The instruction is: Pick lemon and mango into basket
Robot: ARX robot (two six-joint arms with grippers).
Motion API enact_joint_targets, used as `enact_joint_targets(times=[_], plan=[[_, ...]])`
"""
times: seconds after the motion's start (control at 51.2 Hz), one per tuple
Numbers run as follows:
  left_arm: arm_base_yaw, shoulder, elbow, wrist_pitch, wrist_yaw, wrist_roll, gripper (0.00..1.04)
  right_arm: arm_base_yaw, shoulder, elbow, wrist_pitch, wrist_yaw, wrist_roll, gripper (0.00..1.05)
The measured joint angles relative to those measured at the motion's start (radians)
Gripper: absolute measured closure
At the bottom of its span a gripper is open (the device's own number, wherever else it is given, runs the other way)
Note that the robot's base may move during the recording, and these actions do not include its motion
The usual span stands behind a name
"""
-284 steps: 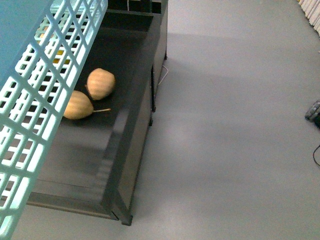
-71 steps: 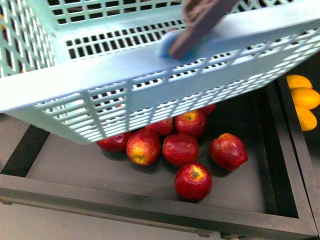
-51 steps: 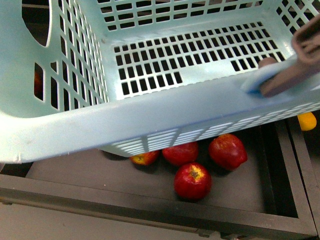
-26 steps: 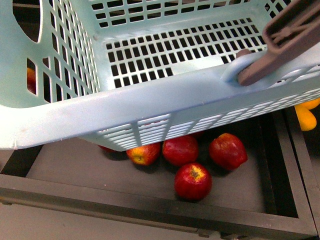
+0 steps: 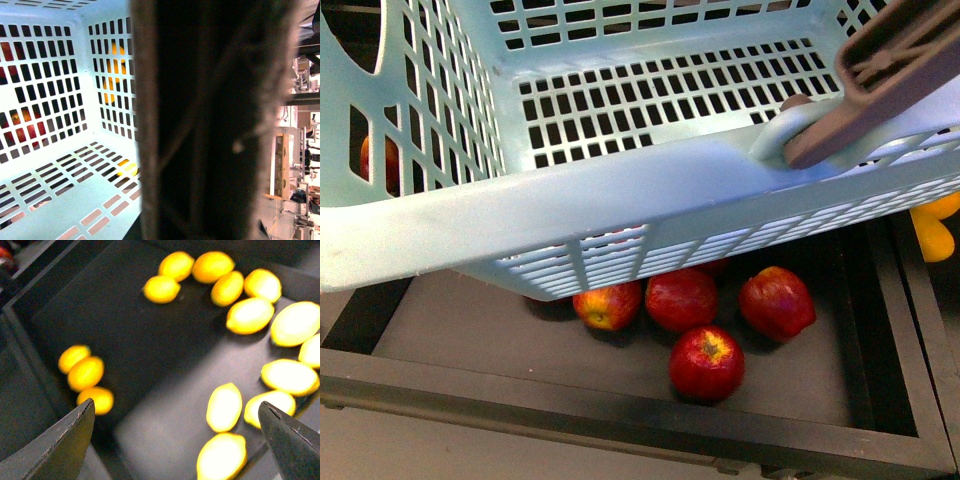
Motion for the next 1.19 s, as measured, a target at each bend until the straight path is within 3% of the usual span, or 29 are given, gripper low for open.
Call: enact_joint_targets(times=[0.254, 0.723, 1.192], plan=[[0.0, 0.0, 0.0, 0.0, 0.0, -0.001, 1.0, -0.071, 0.486, 0.253, 0.137, 0.04, 0.048, 0.09], [0.0, 0.0, 0.0, 0.0, 0.0, -0.001, 1.0, -0.095, 1.046, 0.802, -0.027, 0.131, 0.248, 0.09], [0.0, 0.0, 0.0, 0.0, 0.0, -0.001, 1.0, -0.102, 1.261, 1.069, -0.172, 0.188, 0.415, 0.09]])
